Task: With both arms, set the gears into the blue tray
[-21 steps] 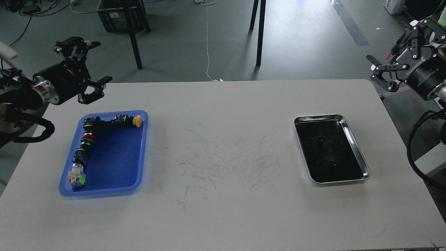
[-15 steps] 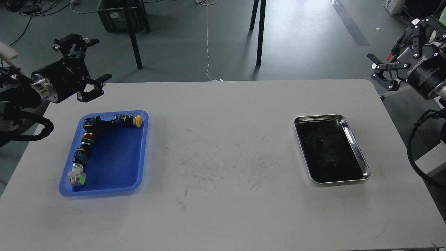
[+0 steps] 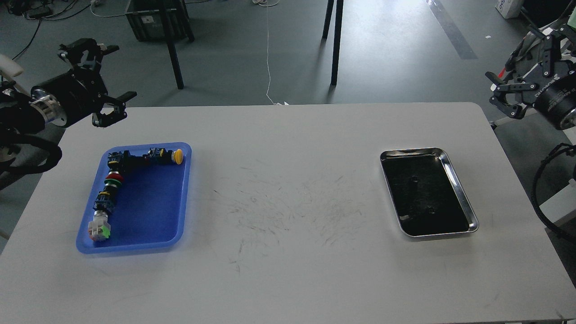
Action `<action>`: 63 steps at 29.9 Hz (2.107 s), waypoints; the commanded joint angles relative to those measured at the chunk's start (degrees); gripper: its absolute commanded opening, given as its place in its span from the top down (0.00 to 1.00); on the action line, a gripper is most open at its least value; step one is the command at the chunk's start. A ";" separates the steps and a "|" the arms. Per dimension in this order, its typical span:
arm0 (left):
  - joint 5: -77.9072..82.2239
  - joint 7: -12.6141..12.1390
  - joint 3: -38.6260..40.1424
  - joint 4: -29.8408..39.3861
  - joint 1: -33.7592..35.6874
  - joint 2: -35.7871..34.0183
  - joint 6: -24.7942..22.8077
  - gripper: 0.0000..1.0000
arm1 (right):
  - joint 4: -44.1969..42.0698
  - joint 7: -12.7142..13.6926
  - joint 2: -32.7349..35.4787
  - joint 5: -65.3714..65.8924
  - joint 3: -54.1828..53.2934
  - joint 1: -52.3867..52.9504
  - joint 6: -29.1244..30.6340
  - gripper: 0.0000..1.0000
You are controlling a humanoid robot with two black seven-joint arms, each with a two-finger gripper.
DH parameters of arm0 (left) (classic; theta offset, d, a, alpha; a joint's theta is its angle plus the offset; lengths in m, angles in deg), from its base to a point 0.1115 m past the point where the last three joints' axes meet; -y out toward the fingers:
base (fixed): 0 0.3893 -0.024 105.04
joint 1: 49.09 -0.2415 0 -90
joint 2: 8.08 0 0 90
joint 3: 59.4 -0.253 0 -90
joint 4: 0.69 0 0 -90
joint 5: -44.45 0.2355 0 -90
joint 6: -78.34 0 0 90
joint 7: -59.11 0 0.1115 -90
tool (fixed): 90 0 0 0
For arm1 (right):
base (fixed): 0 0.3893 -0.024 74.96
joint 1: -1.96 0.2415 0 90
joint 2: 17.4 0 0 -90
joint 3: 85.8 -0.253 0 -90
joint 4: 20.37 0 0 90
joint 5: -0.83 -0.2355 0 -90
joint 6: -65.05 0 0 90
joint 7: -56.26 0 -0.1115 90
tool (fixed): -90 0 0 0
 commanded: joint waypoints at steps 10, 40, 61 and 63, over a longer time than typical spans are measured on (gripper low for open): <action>-0.17 -2.39 0.38 -0.34 -0.35 0.71 4.24 0.01 | 0.50 0.12 0.46 0.08 0.77 -0.09 2.02 0.01; 0.53 2.18 1.79 -1.83 0.35 3.69 6.02 0.01 | 0.58 -0.32 0.55 0.17 0.95 -0.44 2.28 0.01; 9.23 14.39 0.99 -4.56 -0.09 4.05 7.24 0.01 | 2.78 3.02 7.14 8.25 7.36 0.36 3.95 0.01; 9.14 14.93 0.99 -4.38 0.00 4.05 7.16 0.01 | 2.96 2.76 6.79 8.25 6.32 0.27 3.35 0.01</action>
